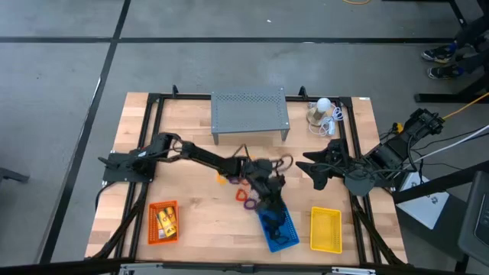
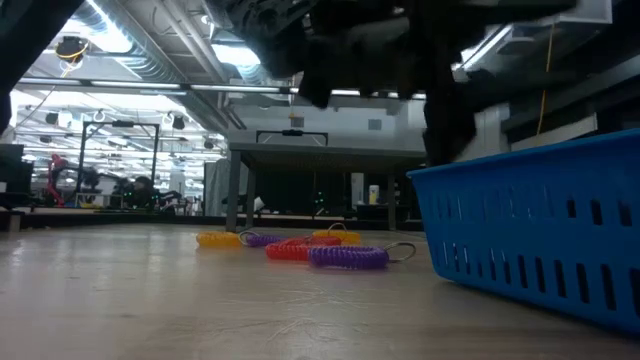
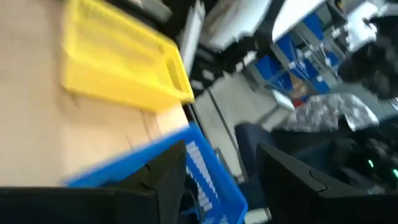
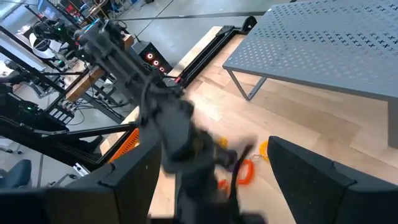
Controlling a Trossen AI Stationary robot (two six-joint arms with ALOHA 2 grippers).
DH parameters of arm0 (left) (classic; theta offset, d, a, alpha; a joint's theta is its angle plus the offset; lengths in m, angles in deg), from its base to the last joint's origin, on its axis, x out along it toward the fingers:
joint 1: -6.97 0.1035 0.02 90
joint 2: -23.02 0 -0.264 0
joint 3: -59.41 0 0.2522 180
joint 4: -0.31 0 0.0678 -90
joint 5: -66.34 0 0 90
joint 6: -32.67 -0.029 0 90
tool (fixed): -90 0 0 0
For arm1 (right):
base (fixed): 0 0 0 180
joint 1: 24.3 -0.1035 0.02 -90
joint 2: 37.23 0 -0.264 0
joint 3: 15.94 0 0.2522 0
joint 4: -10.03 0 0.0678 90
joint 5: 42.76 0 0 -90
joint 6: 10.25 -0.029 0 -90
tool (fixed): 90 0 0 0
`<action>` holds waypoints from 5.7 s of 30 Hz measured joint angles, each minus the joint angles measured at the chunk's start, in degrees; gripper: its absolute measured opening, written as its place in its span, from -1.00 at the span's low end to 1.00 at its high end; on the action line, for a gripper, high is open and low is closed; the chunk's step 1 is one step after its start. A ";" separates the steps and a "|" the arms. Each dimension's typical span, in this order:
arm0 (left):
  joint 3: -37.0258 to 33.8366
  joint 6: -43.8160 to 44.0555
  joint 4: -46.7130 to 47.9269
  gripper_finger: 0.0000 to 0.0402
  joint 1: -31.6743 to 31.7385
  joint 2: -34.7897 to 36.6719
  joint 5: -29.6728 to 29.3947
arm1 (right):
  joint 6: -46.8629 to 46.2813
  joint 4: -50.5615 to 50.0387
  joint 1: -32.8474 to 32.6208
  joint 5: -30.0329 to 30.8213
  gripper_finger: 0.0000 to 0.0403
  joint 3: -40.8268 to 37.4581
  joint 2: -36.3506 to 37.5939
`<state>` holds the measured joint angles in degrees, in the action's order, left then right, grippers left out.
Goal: Pick & Place Office Desk Supplies
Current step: Put the yellow spring keychain into the yellow bin
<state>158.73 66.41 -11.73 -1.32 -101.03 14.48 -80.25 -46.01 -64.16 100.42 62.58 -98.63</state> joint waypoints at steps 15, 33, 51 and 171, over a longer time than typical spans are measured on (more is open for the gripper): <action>0.00 -21.29 35.27 -0.23 12.15 29.00 -20.12 | -1.67 3.03 6.09 -4.76 0.47 0.00 -1.38; -6.62 -20.62 49.59 -0.23 11.06 57.23 -49.40 | 44.15 21.37 39.69 -49.59 0.47 5.17 -17.91; -55.41 -0.72 23.36 -0.30 -8.77 82.34 -77.35 | 47.07 11.20 44.35 -53.86 0.47 10.62 -31.89; -69.66 7.15 26.03 -0.33 -12.81 88.77 -63.88 | 38.80 16.19 39.32 -53.98 0.03 10.86 -56.73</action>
<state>89.08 73.56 14.29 -14.13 -12.26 -49.40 -41.45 -29.82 -24.84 46.44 73.44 -155.36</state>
